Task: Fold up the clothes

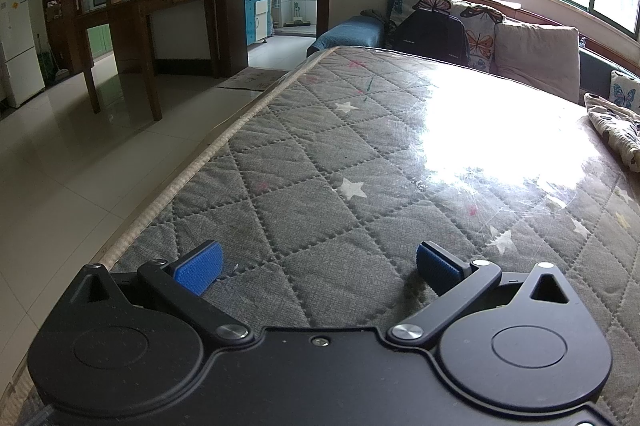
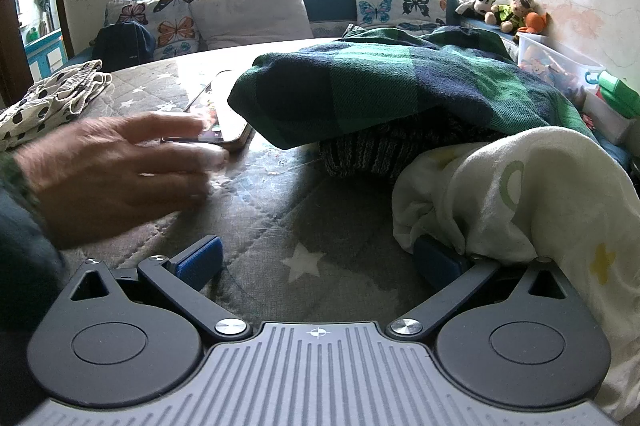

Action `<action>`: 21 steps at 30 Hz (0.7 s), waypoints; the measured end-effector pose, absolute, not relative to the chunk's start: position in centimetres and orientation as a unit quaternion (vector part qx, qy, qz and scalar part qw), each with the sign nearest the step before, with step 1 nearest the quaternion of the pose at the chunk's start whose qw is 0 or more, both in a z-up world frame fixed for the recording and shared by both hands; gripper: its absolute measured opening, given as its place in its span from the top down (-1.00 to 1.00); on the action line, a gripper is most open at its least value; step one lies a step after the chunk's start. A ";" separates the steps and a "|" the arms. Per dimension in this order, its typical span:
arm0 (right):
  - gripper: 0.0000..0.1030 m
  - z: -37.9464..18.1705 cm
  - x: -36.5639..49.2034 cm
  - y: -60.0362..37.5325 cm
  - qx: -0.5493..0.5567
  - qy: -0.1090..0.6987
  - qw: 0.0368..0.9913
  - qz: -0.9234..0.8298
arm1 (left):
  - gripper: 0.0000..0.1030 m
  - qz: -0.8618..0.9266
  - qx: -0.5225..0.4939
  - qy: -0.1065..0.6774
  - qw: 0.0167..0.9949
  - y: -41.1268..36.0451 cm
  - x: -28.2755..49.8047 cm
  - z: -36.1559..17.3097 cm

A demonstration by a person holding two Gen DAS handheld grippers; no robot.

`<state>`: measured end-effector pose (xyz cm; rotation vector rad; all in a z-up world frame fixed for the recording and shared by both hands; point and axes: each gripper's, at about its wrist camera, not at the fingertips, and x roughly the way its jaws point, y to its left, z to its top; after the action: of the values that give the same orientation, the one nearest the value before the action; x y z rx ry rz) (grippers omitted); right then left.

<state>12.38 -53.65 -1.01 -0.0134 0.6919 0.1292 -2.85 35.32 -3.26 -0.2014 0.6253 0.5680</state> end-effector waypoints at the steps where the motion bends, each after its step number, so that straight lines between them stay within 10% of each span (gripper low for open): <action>1: -1.00 -1.0 12.3 -53.6 -0.007 0.339 0.939 0.063 | -1.00 0.275 -0.097 0.303 0.907 35.3 -2.9 -3.3; 21: -1.00 -1.0 12.4 -53.6 -0.007 0.339 0.939 0.063 | -1.00 0.276 -0.097 0.303 0.907 35.4 -2.9 -3.4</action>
<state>12.38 -53.63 -1.02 -0.0137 0.6918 0.1291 -2.87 35.44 -3.38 -0.1995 0.6261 0.5688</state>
